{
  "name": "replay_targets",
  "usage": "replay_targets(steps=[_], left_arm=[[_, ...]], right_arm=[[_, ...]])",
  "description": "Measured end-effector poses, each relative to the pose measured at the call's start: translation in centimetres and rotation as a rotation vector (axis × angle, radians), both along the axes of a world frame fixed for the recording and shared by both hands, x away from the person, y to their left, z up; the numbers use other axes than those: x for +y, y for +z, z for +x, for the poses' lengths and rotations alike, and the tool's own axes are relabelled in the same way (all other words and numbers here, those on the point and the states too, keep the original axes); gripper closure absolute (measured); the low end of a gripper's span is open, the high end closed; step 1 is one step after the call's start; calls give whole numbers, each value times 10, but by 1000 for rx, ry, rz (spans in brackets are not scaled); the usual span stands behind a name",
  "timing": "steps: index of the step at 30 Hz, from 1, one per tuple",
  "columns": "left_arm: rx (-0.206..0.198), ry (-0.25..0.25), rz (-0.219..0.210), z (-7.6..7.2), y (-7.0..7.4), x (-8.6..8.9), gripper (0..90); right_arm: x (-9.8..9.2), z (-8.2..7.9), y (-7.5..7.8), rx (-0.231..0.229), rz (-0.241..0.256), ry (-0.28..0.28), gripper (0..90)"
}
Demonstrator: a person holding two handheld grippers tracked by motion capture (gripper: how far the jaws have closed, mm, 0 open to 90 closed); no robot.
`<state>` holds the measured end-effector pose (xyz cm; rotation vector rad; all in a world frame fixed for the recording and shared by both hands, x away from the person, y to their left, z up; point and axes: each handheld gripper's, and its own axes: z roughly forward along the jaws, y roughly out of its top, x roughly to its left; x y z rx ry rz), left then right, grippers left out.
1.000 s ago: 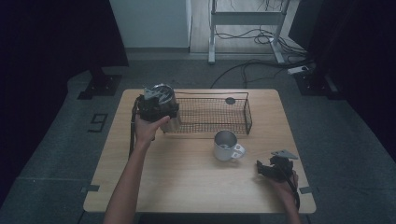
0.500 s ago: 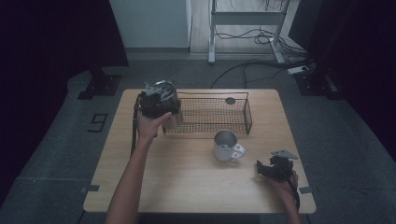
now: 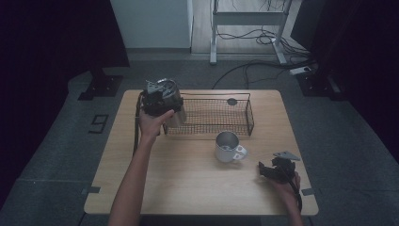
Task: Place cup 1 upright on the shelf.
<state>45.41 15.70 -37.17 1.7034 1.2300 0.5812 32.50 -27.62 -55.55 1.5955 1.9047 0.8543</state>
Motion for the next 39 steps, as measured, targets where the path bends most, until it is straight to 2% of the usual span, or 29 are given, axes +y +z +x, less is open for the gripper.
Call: replay_targets(steps=[4,12,20,29,39], left_arm=[[-2,2,16,3,1,-2,38],[3,1,-3,13,-1,-6,39],[13,16,5,24,-2,-10,39],[16,8,37,34,-4,-21,39],[30,10,22,45,-6,-27,39]], right_arm=[[0,0,0,-1,1,0,133],[0,0,0,-1,1,0,133],[0,0,0,-1,1,0,132],[0,0,0,-1,1,0,133],[0,0,0,-1,1,0,133]])
